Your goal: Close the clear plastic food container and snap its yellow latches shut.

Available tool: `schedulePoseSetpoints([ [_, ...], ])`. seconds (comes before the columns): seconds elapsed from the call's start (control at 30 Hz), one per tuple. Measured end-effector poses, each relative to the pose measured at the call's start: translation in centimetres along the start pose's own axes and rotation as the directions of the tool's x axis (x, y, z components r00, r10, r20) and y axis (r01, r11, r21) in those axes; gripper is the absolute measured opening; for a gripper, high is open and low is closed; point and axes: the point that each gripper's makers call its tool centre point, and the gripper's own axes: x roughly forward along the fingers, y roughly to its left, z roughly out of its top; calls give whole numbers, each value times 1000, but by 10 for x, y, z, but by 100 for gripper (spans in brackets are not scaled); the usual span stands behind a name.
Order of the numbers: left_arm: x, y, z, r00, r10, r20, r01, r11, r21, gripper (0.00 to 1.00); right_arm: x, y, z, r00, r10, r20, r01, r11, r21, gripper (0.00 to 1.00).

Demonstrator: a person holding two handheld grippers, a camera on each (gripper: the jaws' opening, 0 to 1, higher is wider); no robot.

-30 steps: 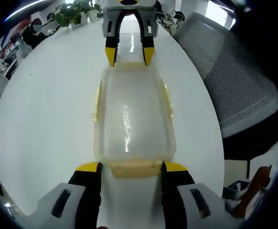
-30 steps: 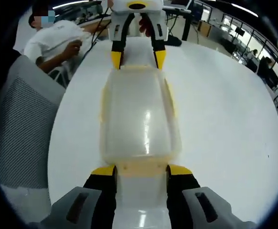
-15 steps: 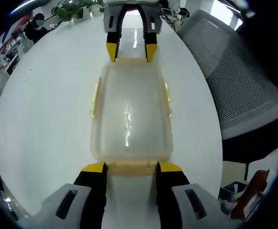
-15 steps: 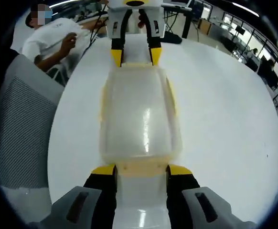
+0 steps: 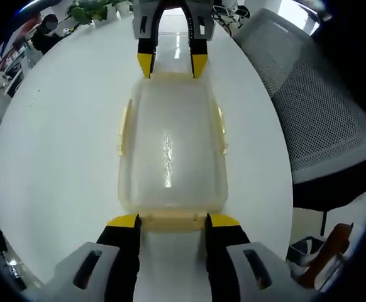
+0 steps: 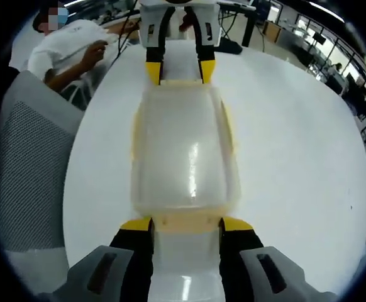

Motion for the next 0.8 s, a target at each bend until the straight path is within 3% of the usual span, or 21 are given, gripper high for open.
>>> schedulePoseSetpoints([
  [0.53, 0, -1, -1, 1000, 3, 14, -3, 1000, -13, 40, 1, 1, 1, 1000, 13, 20, -13, 1000, -25, 40],
  [0.8, 1, -1, 0, 1000, 1, -6, -1, 1000, -13, 40, 1, 1, 1, 1000, 11, 28, -11, 1000, -22, 39],
])
